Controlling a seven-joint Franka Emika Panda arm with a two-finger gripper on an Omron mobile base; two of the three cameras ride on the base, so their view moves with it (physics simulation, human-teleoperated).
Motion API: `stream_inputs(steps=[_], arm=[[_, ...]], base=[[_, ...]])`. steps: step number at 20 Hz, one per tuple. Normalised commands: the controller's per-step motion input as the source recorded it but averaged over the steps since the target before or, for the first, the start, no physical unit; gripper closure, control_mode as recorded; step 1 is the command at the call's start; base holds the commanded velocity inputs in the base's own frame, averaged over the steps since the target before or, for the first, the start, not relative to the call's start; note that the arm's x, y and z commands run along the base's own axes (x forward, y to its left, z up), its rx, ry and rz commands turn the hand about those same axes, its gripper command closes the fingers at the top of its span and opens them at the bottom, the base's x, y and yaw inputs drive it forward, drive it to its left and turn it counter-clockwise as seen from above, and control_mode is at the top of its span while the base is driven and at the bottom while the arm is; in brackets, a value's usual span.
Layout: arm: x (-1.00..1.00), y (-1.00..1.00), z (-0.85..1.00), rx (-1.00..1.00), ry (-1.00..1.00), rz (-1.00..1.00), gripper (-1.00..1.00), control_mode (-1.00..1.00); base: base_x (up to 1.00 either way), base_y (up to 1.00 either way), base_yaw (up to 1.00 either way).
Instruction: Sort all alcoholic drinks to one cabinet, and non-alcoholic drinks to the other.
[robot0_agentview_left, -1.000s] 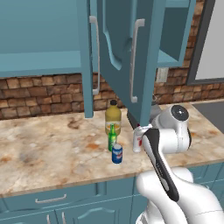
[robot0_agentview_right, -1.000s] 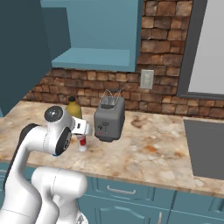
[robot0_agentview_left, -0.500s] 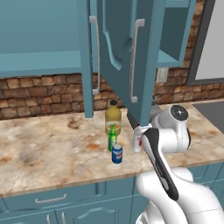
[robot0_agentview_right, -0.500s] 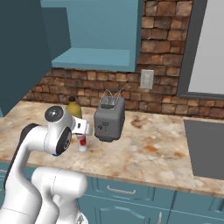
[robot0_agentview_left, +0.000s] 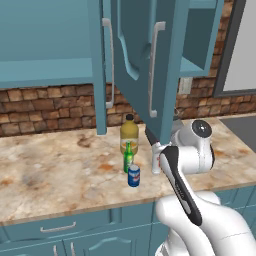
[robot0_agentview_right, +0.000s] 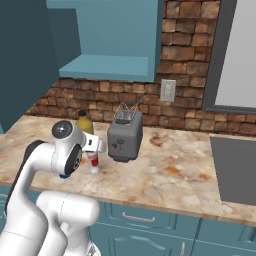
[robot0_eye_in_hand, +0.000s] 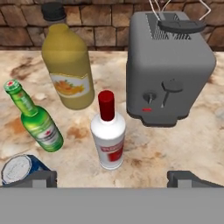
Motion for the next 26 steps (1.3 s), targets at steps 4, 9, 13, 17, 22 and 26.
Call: stream_inputs(steps=[4,9,13,17,22,26], arm=[[0.09,0.01,-0.03,0.00,-0.01,0.00,-1.00,-1.00],[0.05,0.00,-0.08,0.00,0.00,0.00,-1.00,-1.00],[0.05,0.00,-0.11,0.00,0.00,0.00,-1.00,-1.00],[0.07,0.00,-0.12,0.00,0.00,0.00,-1.00,-1.00],[0.09,0.00,-0.10,0.00,0.00,0.00,-1.00,-1.00],[0.13,0.00,-0.05,0.00,0.00,0.00,-1.00,-1.00]], base=[[0.00,0.00,0.00],[0.00,0.00,0.00],[0.00,0.00,0.00],[0.00,0.00,0.00],[0.00,0.00,0.00],[0.00,0.00,0.00]])
